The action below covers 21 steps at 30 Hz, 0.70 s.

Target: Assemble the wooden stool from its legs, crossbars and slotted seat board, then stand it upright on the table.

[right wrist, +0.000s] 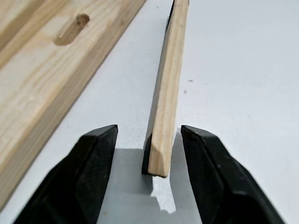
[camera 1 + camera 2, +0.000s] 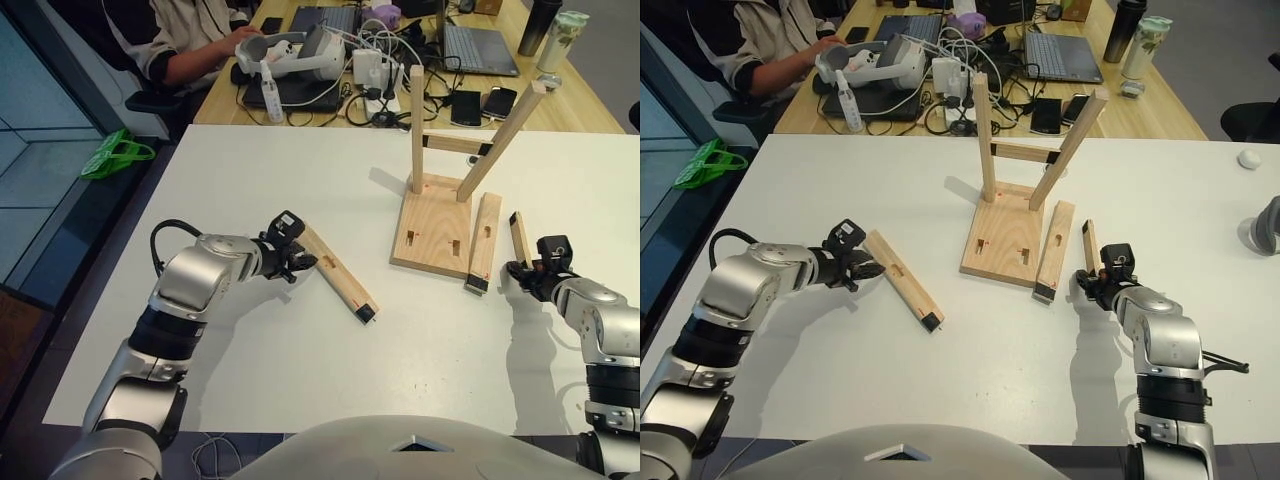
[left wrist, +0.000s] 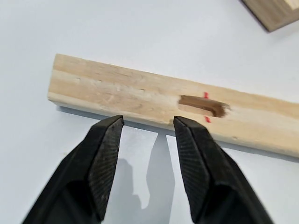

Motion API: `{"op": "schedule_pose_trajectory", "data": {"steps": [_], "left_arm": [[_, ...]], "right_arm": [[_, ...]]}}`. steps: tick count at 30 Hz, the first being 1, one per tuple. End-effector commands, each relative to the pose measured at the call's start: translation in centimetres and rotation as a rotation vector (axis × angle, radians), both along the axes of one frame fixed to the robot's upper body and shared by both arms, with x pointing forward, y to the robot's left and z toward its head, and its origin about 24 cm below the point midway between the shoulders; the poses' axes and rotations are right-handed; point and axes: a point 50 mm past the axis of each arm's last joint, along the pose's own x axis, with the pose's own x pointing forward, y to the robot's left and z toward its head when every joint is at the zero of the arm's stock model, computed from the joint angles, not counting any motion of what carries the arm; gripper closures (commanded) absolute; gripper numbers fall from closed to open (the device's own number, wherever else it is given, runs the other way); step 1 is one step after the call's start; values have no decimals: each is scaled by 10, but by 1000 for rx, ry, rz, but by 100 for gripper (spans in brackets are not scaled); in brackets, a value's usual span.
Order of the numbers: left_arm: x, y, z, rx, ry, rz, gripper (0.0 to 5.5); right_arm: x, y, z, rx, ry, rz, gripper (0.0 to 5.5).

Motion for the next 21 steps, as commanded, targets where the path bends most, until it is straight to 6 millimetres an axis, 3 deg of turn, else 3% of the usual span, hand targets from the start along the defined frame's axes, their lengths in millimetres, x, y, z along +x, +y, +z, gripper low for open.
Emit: {"op": "schedule_pose_trajectory", "data": {"steps": [1, 8, 12, 15, 18, 19, 21], "left_arm": [[25, -5, 5, -10, -50, 27, 350], [58, -4, 11, -21, -112, 86, 345], [70, -8, 25, -43, -176, 96, 345], [77, -6, 47, -58, -277, 121, 345], [68, -2, 65, -65, -360, 102, 345], [62, -1, 70, -51, -394, 87, 345], [53, -2, 91, -17, -540, 56, 345]], "right_arm": [[-2, 5, -16, 9, 72, 8, 299], [5, 5, -17, 21, 51, -5, 408], [11, 0, -12, 17, 15, -44, 477], [13, -6, -7, 29, -5, -58, 510], [19, -14, 17, 4, -83, -7, 510], [23, -14, 32, 8, -122, 43, 510], [35, -5, 82, 75, -241, 233, 510]]}}
